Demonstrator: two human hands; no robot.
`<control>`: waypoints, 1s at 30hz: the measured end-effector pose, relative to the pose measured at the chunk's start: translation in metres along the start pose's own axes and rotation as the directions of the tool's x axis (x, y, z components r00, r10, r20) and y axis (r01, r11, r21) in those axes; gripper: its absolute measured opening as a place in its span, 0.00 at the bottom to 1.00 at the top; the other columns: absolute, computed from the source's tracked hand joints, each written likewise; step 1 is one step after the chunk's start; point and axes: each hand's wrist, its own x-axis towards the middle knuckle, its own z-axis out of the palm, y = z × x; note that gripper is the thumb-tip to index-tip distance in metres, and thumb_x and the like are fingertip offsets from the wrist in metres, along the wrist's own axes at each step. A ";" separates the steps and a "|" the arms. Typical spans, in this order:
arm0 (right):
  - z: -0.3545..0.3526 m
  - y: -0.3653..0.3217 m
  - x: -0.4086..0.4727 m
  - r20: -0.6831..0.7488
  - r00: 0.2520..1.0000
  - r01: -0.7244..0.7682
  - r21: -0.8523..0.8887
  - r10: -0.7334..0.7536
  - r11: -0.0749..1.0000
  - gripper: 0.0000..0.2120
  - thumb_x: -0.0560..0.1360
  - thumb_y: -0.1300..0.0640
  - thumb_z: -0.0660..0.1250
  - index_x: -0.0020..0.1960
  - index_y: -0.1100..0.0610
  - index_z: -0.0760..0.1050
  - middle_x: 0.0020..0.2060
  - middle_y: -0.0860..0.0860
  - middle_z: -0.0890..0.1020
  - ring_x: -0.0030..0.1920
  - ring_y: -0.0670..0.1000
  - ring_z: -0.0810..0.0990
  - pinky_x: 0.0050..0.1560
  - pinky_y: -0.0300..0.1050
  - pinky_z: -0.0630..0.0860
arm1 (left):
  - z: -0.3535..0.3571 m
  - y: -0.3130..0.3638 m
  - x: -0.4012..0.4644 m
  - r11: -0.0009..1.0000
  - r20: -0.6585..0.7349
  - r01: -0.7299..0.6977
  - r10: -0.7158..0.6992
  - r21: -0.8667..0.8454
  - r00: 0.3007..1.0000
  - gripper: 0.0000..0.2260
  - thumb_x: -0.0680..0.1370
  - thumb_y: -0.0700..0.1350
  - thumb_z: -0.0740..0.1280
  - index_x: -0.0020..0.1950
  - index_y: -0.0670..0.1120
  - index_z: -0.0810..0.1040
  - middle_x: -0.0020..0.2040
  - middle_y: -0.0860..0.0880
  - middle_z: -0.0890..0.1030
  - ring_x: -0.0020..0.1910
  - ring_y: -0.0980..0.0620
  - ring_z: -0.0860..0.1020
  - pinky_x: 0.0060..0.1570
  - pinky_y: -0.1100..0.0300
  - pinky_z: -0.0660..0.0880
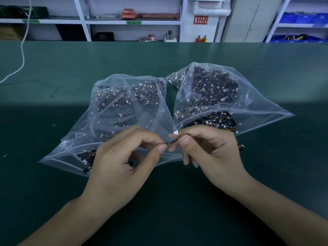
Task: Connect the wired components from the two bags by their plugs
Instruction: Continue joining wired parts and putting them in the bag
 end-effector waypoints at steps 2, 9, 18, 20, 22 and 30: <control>0.000 0.000 0.000 -0.003 1.000 -0.007 -0.009 0.007 1.000 0.09 0.81 0.60 0.67 0.57 0.61 0.84 0.42 0.51 0.88 0.32 0.45 0.80 0.34 0.33 0.75 | 0.000 0.000 0.001 1.000 0.008 0.008 -0.008 0.003 1.000 0.05 0.81 0.45 0.71 0.51 0.46 0.85 0.47 0.56 0.83 0.47 0.51 0.84 0.36 0.58 0.80; -0.001 0.001 0.001 0.005 1.000 0.019 -0.141 -0.019 0.990 0.10 0.83 0.58 0.67 0.58 0.61 0.85 0.45 0.49 0.87 0.36 0.45 0.82 0.35 0.36 0.76 | 0.001 -0.001 -0.002 0.999 -0.031 0.021 -0.021 -0.024 0.999 0.06 0.82 0.45 0.71 0.50 0.45 0.86 0.45 0.55 0.82 0.43 0.49 0.84 0.30 0.54 0.81; -0.003 0.003 0.000 0.079 0.991 0.135 -0.427 -0.111 0.894 0.11 0.83 0.59 0.68 0.47 0.62 0.85 0.38 0.50 0.82 0.34 0.53 0.79 0.29 0.55 0.71 | -0.001 0.001 -0.001 1.000 -0.035 0.008 -0.009 -0.027 0.999 0.06 0.80 0.43 0.71 0.44 0.44 0.83 0.43 0.54 0.80 0.38 0.49 0.81 0.26 0.56 0.77; -0.003 0.002 0.000 0.077 0.990 0.140 -0.417 -0.119 0.898 0.11 0.83 0.59 0.68 0.47 0.62 0.85 0.39 0.50 0.83 0.34 0.52 0.79 0.29 0.54 0.71 | 0.000 0.001 -0.001 1.000 -0.029 0.003 -0.004 -0.023 1.000 0.06 0.80 0.42 0.72 0.43 0.43 0.83 0.42 0.54 0.79 0.38 0.49 0.81 0.26 0.56 0.75; -0.003 0.003 0.000 0.074 0.990 0.141 -0.404 -0.121 0.904 0.12 0.84 0.58 0.67 0.46 0.62 0.85 0.38 0.50 0.83 0.33 0.53 0.79 0.28 0.55 0.71 | 0.000 0.001 0.000 1.000 -0.026 0.001 -0.002 -0.023 1.000 0.07 0.80 0.43 0.71 0.43 0.43 0.82 0.42 0.54 0.79 0.38 0.50 0.81 0.26 0.57 0.75; -0.004 0.002 0.001 0.089 0.988 0.151 -0.401 -0.126 0.903 0.11 0.84 0.59 0.67 0.46 0.61 0.84 0.38 0.48 0.82 0.35 0.51 0.78 0.29 0.55 0.71 | 0.001 0.001 -0.002 1.000 -0.021 -0.001 0.001 -0.026 1.000 0.07 0.80 0.43 0.71 0.44 0.43 0.82 0.43 0.55 0.80 0.40 0.50 0.82 0.26 0.56 0.78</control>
